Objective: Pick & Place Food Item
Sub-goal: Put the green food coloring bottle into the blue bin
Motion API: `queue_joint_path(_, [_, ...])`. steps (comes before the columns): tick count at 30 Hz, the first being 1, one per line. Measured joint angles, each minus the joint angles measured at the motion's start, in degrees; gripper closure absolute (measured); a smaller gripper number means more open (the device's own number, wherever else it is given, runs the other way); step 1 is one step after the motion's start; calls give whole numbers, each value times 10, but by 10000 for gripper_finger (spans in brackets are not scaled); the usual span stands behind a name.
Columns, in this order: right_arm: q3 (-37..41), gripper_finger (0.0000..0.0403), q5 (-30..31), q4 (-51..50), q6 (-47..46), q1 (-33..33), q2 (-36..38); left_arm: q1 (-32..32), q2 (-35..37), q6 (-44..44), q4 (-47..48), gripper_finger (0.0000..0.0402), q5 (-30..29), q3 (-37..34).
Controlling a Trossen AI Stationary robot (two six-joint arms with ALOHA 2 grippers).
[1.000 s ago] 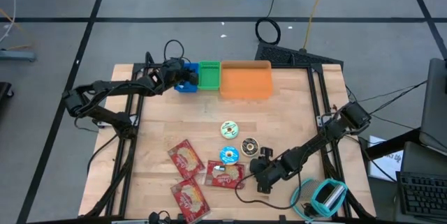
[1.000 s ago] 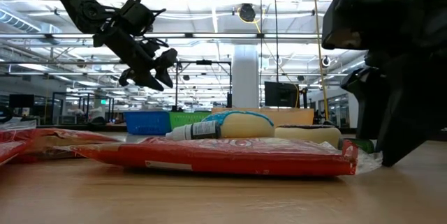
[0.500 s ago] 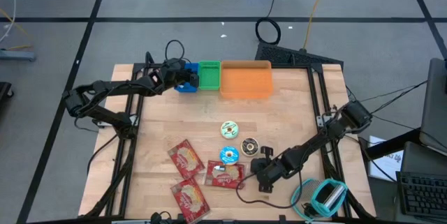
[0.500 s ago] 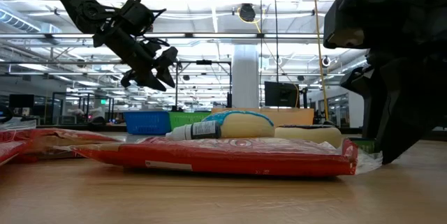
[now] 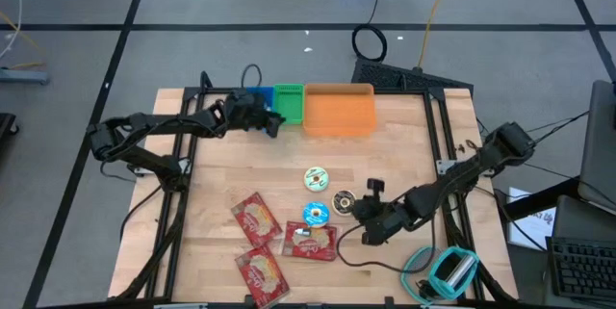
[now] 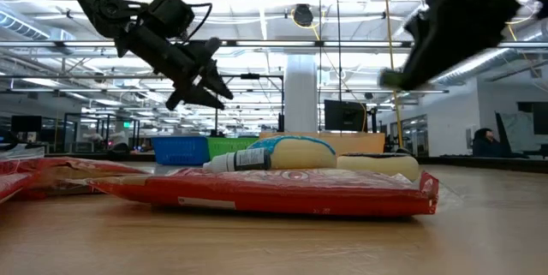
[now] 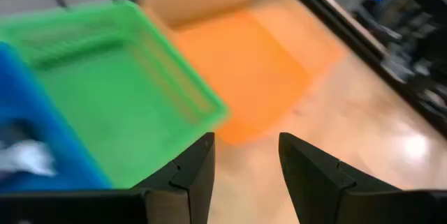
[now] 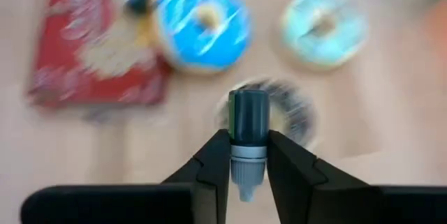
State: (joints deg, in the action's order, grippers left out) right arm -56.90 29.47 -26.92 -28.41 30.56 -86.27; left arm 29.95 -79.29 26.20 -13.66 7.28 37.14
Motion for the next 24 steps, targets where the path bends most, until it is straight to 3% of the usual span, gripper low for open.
queue_joint_path(3, [0, 329, 98, -1, 60, -11, 9, -43, 0, 8, -10, 240, 2, 0])
queue_joint_path(6, [0, 329, 155, -1, 121, -31, 8, -88, 0, 18, -45, 240, 2, -1])
queue_joint_path(14, [11, 330, 171, 101, 260, -112, 1, -190, 0, 14, -174, 233, -32, -1])
queue_joint_path(24, [18, 333, 170, 262, 435, -160, 1, -234, -22, 62, -214, 135, -54, 0])
